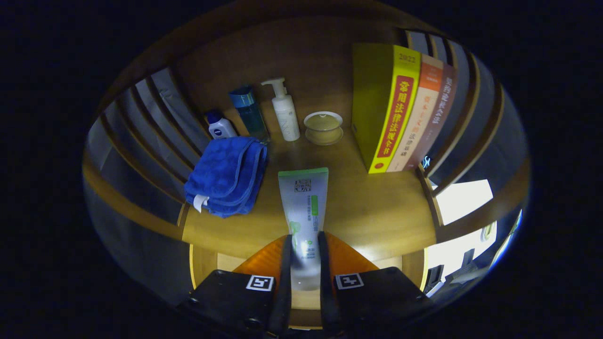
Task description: Pull open the drawer, take out the items inside it, and place them on the countertop above the cabinet.
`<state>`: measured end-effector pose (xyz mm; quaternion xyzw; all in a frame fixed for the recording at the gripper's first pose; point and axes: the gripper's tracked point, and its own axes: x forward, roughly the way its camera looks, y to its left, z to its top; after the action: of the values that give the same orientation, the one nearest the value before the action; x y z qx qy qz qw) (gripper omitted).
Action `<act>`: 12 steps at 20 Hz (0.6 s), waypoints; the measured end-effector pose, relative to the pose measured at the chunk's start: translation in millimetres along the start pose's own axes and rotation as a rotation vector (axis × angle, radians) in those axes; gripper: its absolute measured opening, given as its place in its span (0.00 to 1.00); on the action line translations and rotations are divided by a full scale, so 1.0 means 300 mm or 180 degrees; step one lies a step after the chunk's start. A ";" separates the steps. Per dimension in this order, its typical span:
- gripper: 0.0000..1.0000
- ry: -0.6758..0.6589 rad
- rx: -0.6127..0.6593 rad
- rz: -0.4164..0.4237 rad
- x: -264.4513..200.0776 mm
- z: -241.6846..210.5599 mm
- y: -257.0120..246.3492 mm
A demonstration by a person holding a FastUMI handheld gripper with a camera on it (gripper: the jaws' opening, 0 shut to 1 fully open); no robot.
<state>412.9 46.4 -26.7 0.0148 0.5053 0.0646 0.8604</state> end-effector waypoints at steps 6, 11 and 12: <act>0.34 0.0214 0.0057 -0.0023 0.230 0.016 0.012; 0.37 0.0261 0.0060 -0.0152 0.311 0.019 -0.012; 0.39 0.0234 0.0072 -0.0161 0.304 0.027 -0.011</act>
<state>464.2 54.8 -102.1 0.0094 0.5376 0.0376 0.8423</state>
